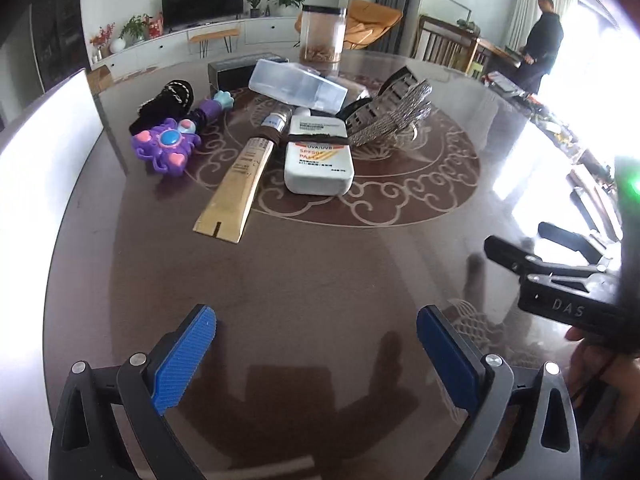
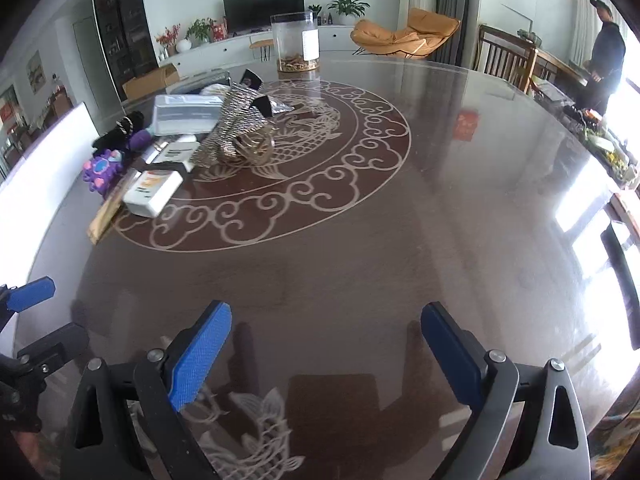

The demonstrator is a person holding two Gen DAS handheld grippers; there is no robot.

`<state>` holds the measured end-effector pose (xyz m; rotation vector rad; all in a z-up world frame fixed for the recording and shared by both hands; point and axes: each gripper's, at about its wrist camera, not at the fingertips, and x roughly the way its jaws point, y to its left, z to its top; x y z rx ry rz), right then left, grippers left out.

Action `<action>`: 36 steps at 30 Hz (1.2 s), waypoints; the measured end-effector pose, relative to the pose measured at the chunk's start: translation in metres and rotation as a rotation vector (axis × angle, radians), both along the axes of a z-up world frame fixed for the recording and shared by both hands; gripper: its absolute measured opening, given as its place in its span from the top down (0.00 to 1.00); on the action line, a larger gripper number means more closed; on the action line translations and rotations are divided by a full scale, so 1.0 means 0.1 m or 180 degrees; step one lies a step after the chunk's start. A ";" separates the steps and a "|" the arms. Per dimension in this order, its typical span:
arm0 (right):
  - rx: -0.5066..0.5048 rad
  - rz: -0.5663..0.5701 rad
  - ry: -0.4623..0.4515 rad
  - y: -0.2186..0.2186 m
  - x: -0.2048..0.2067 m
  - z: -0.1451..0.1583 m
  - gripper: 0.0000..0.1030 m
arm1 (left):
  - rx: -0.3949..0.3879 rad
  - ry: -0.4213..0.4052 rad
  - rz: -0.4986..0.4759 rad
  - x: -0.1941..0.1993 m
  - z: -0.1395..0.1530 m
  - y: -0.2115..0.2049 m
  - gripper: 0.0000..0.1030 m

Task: Organize objects
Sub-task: 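Bring both tools back over the table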

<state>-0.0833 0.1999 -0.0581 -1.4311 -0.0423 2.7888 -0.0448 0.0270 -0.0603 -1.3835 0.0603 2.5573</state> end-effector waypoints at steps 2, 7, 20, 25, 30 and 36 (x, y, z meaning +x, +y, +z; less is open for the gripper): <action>0.0087 0.0003 -0.0012 0.03 -0.07 0.01 0.06 | -0.0168 0.0025 -0.0013 -0.09 -0.04 0.11 0.01; 0.0075 -0.0064 -0.0004 0.14 -0.26 0.00 0.01 | -0.0258 0.0098 -0.0129 -0.27 -0.07 0.26 0.00; -0.0047 -0.0129 -0.0044 0.23 -0.33 -0.02 0.00 | -0.0230 0.0169 -0.0028 -0.48 -0.03 0.26 0.00; -0.0048 -0.0127 -0.0043 0.22 -0.33 -0.02 0.00 | -0.0229 0.0169 -0.0027 -0.48 -0.03 0.26 0.00; -0.0047 -0.0127 -0.0043 0.23 -0.33 -0.02 0.00 | -0.0229 0.0169 -0.0027 -0.48 -0.03 0.26 0.00; -0.0047 -0.0126 -0.0042 0.22 -0.33 -0.02 0.00 | -0.0228 0.0169 -0.0027 -0.48 -0.03 0.26 0.00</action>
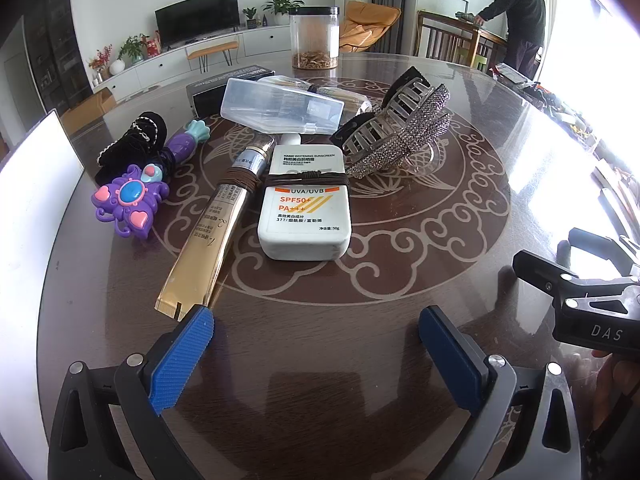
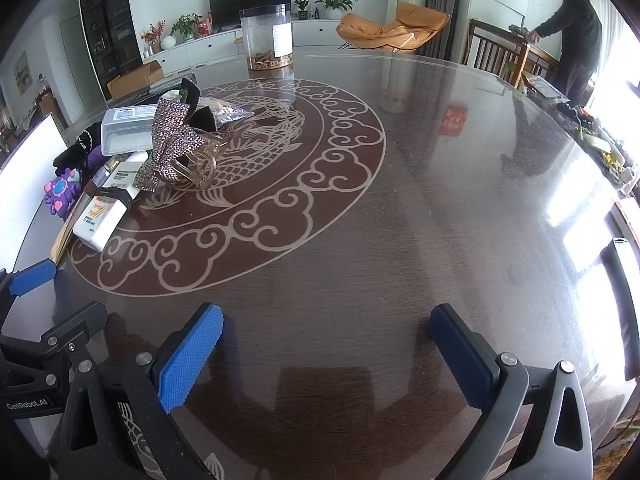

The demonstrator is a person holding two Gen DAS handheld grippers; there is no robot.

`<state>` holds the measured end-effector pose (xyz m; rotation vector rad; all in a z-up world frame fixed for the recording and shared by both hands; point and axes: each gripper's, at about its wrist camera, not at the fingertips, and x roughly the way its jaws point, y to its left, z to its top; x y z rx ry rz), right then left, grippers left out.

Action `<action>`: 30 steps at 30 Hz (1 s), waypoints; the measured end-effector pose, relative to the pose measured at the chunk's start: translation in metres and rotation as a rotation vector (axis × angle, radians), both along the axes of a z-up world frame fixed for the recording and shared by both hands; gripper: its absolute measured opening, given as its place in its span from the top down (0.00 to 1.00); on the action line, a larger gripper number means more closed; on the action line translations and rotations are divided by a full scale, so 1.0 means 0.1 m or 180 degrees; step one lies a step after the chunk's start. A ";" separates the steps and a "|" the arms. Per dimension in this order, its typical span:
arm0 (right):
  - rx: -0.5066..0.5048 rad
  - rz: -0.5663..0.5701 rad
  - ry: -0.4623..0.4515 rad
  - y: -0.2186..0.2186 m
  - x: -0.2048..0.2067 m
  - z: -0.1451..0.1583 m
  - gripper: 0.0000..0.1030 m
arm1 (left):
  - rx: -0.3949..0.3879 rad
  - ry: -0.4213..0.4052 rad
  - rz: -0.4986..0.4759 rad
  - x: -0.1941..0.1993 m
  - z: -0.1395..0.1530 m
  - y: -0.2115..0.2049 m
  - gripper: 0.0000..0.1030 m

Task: Organize objects
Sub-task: 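Bring both tools back over the table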

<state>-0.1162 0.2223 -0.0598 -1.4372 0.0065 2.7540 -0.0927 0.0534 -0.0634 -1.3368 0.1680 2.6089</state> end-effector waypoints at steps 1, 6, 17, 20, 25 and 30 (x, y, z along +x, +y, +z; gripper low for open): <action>0.0000 0.0000 0.0000 0.00 0.00 0.00 0.00 | 0.0000 0.0000 0.0000 0.00 0.00 0.00 0.00; 0.0000 -0.0001 0.0000 0.00 0.00 0.00 0.00 | 0.0000 0.0000 0.0000 0.00 0.00 0.00 0.00; 0.0000 0.0002 0.0004 -0.01 -0.01 0.01 0.00 | 0.0000 0.0000 0.0000 0.00 0.00 0.00 0.00; 0.0000 0.0004 0.0004 -0.01 0.00 0.00 0.00 | 0.0000 0.0000 0.0000 -0.01 0.00 0.00 0.00; 0.0003 0.0005 0.0006 -0.03 0.00 0.01 0.00 | 0.0000 0.0000 0.0000 -0.01 0.00 0.00 0.00; 0.0003 0.0006 0.0006 -0.03 0.01 0.00 0.00 | 0.0000 0.0000 0.0000 -0.01 0.00 0.00 0.00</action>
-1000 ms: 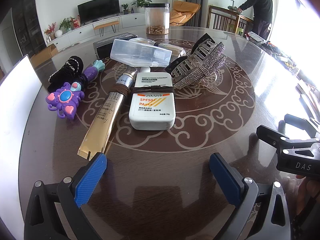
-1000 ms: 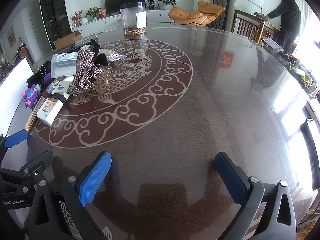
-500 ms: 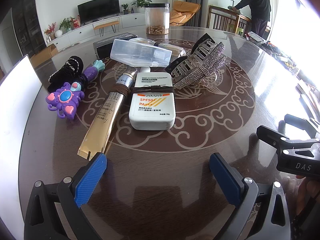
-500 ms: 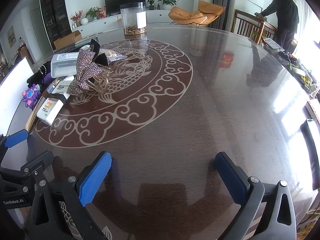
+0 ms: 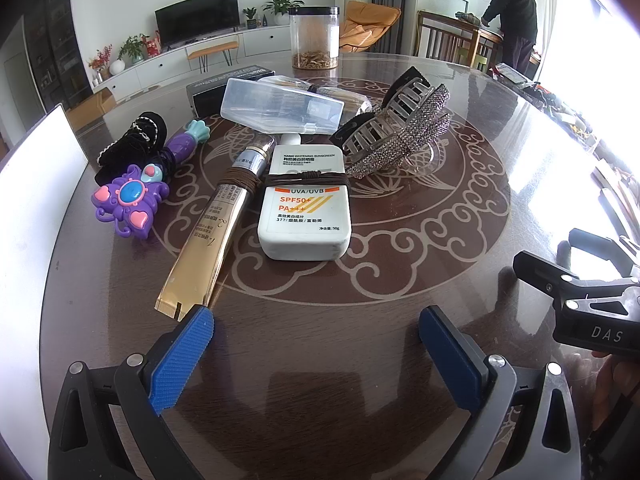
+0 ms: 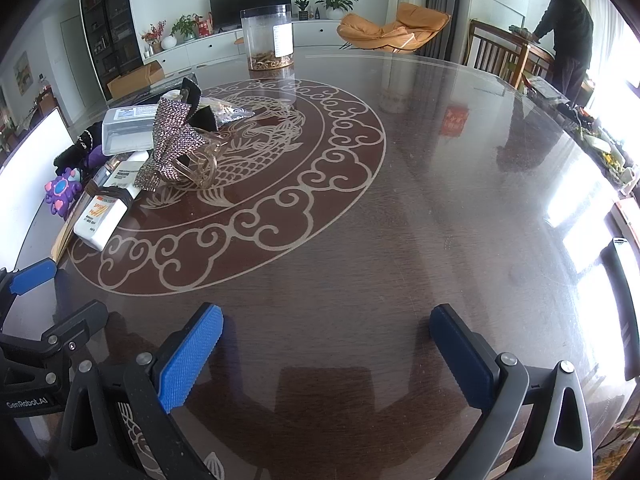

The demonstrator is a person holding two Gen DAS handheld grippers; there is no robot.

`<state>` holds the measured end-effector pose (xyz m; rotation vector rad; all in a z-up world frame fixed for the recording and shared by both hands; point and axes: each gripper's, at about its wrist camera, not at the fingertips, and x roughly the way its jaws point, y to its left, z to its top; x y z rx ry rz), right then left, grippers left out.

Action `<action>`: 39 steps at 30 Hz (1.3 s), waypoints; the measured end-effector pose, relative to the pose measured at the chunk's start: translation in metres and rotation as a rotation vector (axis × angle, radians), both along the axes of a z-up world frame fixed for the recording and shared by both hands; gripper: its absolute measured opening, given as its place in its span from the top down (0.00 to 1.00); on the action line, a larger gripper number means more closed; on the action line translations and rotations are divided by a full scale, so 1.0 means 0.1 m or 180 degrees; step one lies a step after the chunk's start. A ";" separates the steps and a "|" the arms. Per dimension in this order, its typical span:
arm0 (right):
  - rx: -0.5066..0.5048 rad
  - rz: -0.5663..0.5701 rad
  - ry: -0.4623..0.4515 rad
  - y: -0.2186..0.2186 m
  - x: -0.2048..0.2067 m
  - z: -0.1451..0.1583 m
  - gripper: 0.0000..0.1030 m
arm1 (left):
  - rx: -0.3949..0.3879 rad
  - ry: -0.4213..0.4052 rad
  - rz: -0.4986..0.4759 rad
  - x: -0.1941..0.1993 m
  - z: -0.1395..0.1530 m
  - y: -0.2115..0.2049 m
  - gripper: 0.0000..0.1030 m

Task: Organize objects
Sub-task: 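Bring both tools back over the table, then grasp the purple toy wand with the left tool and lift it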

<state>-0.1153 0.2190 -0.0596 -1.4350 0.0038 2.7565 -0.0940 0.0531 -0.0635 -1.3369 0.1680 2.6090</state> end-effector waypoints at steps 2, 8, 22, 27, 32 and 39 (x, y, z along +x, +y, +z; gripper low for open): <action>-0.0003 0.0001 0.0000 0.00 0.00 0.00 0.00 | 0.0000 0.0000 0.0000 0.00 0.00 0.00 0.00; 0.0000 0.0000 0.0000 0.00 0.00 0.00 0.00 | 0.0000 0.0000 0.0000 0.01 0.00 0.00 0.00; -0.0003 0.0002 0.0001 0.00 0.00 0.00 0.00 | 0.0001 0.0000 0.0000 0.00 0.00 0.00 0.00; -0.0001 0.0002 0.0001 0.00 0.00 0.00 0.00 | 0.0001 0.0001 -0.0001 0.00 0.00 0.00 0.00; -0.0002 0.0002 0.0001 0.00 0.00 0.00 0.00 | 0.0000 0.0001 0.0000 0.00 0.00 0.00 0.00; -0.0002 0.0002 0.0001 0.00 0.00 0.00 0.00 | -0.0034 -0.0116 -0.0126 0.18 0.01 -0.15 0.00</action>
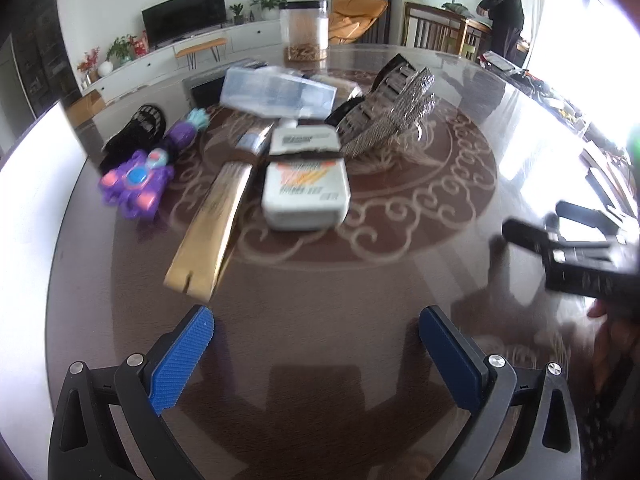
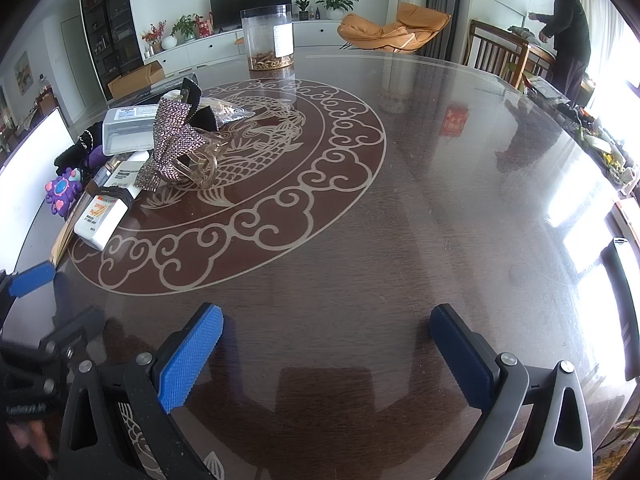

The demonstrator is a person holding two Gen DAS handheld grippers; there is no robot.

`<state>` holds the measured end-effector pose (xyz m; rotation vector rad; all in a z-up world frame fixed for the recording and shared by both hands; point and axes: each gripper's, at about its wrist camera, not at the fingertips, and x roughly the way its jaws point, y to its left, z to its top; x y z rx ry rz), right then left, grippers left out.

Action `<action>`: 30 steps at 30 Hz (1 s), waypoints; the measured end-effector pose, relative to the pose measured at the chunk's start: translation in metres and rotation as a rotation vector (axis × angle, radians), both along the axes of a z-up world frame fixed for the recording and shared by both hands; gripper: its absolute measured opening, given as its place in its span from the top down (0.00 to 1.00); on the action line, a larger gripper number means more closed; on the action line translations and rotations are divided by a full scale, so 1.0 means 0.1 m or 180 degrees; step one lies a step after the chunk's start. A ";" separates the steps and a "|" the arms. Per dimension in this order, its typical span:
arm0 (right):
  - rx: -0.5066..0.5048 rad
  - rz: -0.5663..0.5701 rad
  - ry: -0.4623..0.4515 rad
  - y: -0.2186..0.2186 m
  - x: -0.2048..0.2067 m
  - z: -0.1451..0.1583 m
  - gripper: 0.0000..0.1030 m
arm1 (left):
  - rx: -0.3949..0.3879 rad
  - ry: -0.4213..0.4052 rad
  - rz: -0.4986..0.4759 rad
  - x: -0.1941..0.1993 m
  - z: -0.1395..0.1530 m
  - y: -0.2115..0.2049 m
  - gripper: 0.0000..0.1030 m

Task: Organize objects
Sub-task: 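Grasp the purple toy wand with the left tool and lift it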

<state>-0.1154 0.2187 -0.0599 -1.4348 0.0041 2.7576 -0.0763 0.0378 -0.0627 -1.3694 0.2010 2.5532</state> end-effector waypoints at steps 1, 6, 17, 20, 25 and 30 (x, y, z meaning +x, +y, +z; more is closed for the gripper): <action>0.0000 0.0000 0.0000 0.00 0.00 0.00 0.00 | -0.0010 -0.0029 0.0044 0.05 0.01 -0.08 0.00; 0.0001 0.0000 0.0000 0.00 0.00 0.00 0.00 | -0.0064 0.0173 0.0374 0.04 0.22 -0.53 0.00; 0.0000 -0.0001 0.0002 0.01 0.00 0.00 0.00 | -0.0376 -0.0098 0.0881 -1.45 0.22 -0.76 0.00; 0.0000 0.0001 0.0002 0.01 0.00 0.00 0.00 | -0.0317 -0.0293 0.0754 -1.63 0.07 -0.75 0.00; 0.0003 -0.0005 0.0002 0.01 0.00 0.01 0.00 | -0.0034 -0.0258 0.0596 -1.58 0.08 -0.81 0.50; 0.0003 -0.0003 0.0003 0.02 0.00 0.01 0.00 | 0.0113 -0.0236 0.0601 -1.19 0.10 -0.82 0.77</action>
